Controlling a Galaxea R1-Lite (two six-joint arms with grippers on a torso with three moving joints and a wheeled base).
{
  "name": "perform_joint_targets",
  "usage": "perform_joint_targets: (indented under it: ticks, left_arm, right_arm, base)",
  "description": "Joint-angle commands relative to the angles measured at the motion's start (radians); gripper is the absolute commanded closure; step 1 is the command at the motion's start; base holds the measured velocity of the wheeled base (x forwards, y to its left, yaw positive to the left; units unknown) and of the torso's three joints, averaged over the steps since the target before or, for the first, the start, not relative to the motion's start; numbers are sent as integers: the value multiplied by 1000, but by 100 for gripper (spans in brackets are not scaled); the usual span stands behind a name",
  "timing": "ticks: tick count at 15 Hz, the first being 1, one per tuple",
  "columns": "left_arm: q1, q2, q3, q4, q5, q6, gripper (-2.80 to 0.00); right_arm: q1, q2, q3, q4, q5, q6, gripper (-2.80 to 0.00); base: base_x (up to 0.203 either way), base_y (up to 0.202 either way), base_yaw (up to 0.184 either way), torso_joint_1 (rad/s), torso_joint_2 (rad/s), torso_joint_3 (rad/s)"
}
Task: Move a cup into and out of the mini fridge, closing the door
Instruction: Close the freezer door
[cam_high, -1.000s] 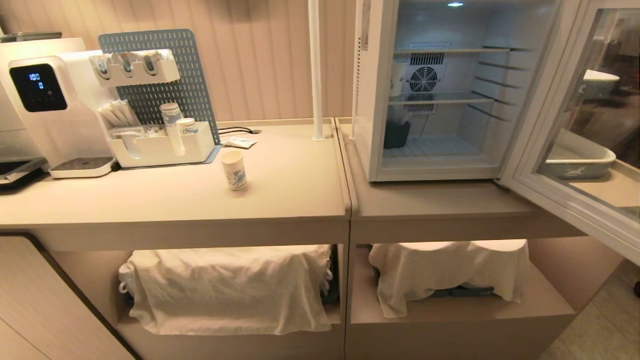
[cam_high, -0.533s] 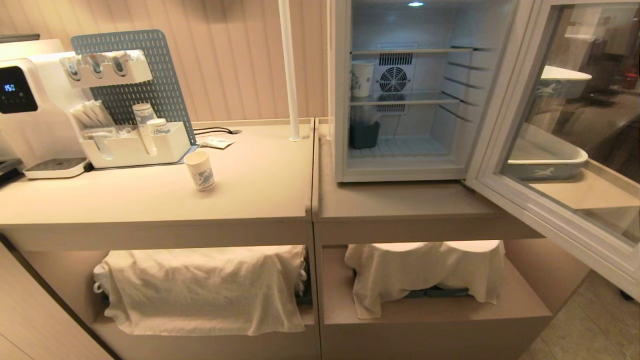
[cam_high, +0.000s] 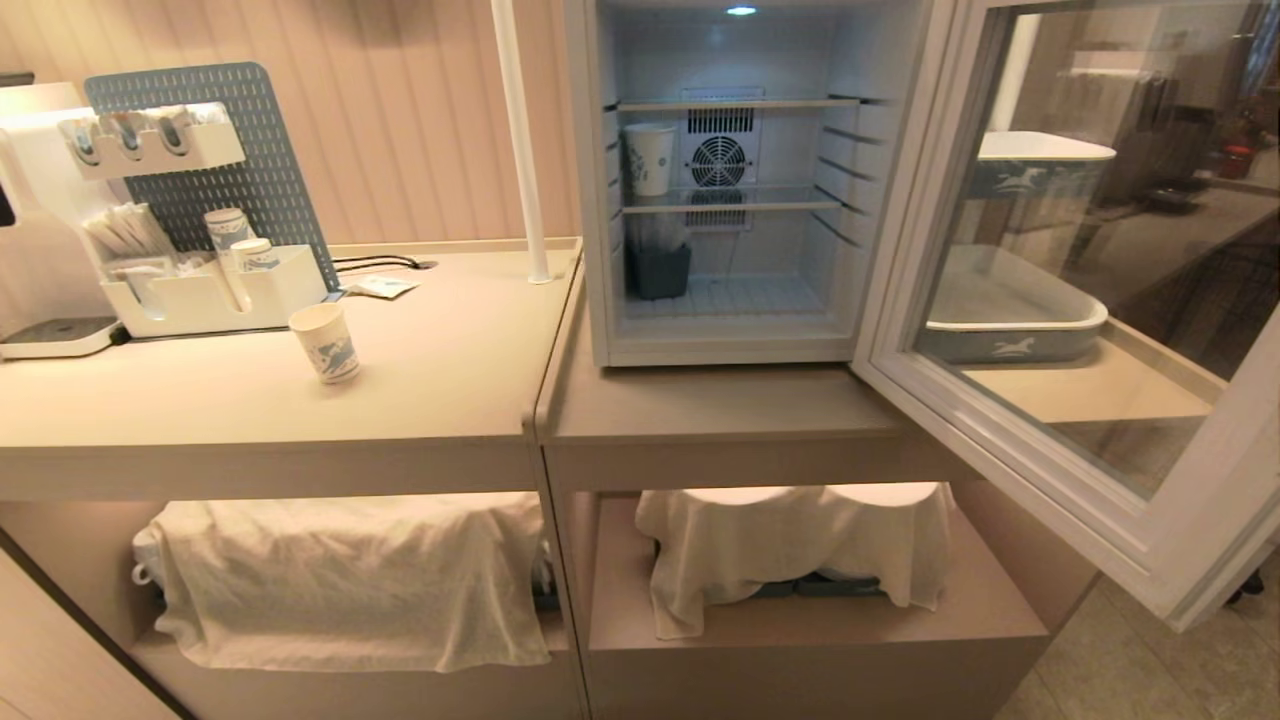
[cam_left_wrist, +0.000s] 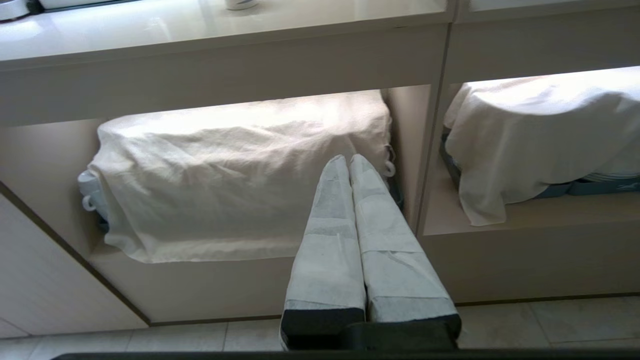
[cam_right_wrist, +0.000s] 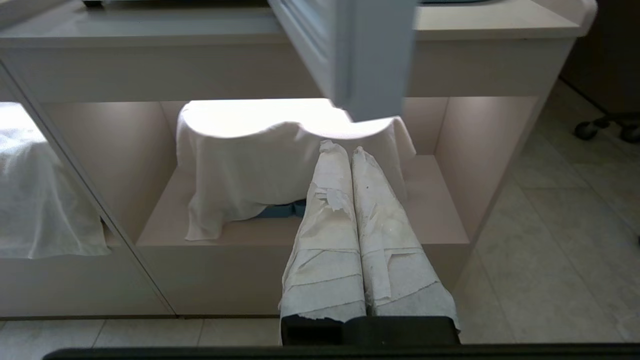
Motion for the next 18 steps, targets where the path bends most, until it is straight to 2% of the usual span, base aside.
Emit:
perform_joint_targets:
  ticks: [1,9,12,14,16,18]
  left_arm:
    - [2,0,0,0,0,-1,0]
    - [2,0,0,-2,0,-5,0]
    - [1,0,0,-5,3,-1,0]
    - [1,0,0,-5,3,-1,0]
    - [1,0,0,-5,3,-1,0]
    - [1,0,0,-5,3,-1,0]
  right_arm:
    - [0,0,0,-4,0,0,0]
    - [0,0,0,-4,-1,-6,0]
    - [0,0,-20,-16,3,-21,0]
    - [0,4,-166,29,-6,-41,0]
    - [0,41,-403,206,-60,-49,0]
    - [2,178,-663,413,-160,-52,0]
  base:
    - [0,-195,0,5,2,7]
    - [0,-190,0,1,2,3]
    - [0,-83,0,4,-1,2]
    - [0,0,0,0,0,0]
    - [0,0,0,0,0,0]
    - [0,0,0,0,0,0]
